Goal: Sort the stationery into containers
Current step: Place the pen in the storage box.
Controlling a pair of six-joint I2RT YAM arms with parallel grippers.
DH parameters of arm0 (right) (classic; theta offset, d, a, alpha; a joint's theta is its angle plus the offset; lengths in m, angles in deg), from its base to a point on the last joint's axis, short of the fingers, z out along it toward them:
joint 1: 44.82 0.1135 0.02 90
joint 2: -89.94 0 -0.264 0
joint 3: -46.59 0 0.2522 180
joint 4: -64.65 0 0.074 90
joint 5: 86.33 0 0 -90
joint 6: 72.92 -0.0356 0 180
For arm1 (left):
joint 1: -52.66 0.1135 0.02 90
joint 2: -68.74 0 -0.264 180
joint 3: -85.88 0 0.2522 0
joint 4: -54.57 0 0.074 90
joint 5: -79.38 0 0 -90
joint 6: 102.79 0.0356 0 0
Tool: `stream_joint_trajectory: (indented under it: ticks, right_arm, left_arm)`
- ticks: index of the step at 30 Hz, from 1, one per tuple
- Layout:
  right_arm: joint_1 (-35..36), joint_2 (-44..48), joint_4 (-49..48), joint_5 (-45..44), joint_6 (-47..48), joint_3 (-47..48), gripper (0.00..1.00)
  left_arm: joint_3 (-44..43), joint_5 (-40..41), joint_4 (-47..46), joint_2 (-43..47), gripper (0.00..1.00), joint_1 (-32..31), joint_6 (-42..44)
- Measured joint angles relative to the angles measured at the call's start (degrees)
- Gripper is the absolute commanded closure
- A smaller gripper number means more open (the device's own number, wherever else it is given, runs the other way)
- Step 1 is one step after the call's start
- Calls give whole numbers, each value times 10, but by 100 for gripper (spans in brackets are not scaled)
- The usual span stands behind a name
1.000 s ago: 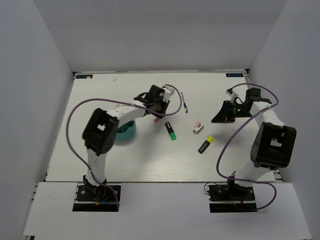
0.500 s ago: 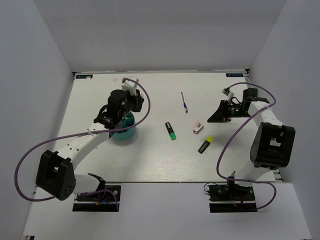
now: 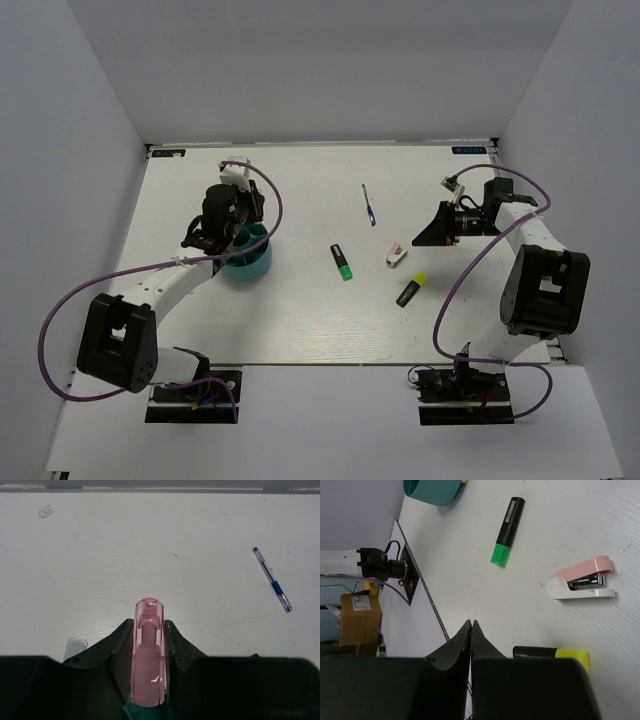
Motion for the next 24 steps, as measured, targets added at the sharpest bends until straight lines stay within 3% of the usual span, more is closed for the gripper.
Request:
stream_joint_trajectory:
  ticks: [24]
  right_arm:
    - [0, -20, 61, 38, 74, 8, 91]
  left_arm:
    - [-1, -20, -27, -79, 100, 38, -10]
